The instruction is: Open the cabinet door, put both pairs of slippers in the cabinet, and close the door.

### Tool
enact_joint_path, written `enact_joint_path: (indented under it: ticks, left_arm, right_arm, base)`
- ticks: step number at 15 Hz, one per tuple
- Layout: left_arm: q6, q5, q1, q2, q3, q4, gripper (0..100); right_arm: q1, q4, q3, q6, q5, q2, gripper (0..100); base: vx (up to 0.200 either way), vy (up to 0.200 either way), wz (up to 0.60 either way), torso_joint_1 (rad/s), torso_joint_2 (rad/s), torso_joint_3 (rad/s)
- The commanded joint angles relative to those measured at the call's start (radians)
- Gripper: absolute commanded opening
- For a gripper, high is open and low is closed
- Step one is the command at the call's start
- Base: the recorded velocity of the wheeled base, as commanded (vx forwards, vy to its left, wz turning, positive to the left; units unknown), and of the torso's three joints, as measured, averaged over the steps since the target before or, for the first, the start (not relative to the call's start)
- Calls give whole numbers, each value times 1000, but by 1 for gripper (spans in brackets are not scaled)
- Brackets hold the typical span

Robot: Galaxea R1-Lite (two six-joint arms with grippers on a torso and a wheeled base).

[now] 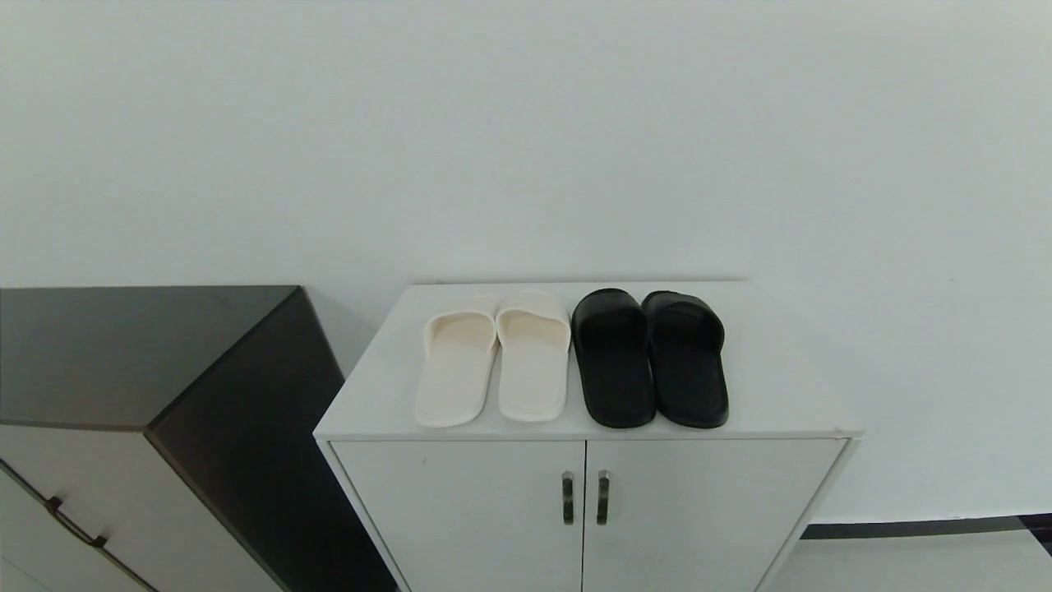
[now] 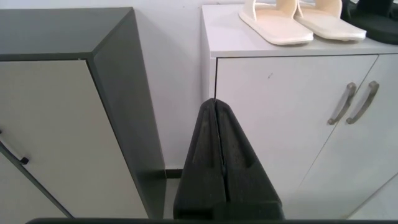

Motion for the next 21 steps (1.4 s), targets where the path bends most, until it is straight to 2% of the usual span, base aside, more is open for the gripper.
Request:
enact_joint_path:
  ticks: [1,3,4,6,8,11,15,21]
  left_arm:
    - [2,1,0,0,0,0,0]
    - [-2,1,0,0,0,0,0]
    - [-1,-1,0,0,0,0,0]
    - [-2,-1,0,0,0,0,0]
    - [-7,-1,0,0,0,0,0]
    - [-7,1,0,0,0,0,0]
    - [-7,2,0,0,0,0,0]
    - [-7,-1,0,0,0,0,0]
  right_arm:
    - [9,29,-117,38,162,393,100]
    - [59,-91,-122,35,196,600,100]
    - [135,-186,-139,47,179,701,100]
    - [280,-320,-199,104,21,835,100]
    - [490,-340,-272,151,-140,930,100]
    - [652,-341,-360,156,-282,1100,100]
    - [698,-439,-528,217,-383,1366,100]
    - [708,-479,-760,219,-509,1659,100]
  base:
    - [0,0,0,0,0,0]
    - [0,0,0,0,0,0]
    - [0,0,0,0,0,0]
    - [0,0,0,0,0,0]
    - [0,0,0,0,0,0]
    - [0,0,0,0,0,0]
    - [0,0,0,0,0,0]
    - [0,0,0,0,0,0]
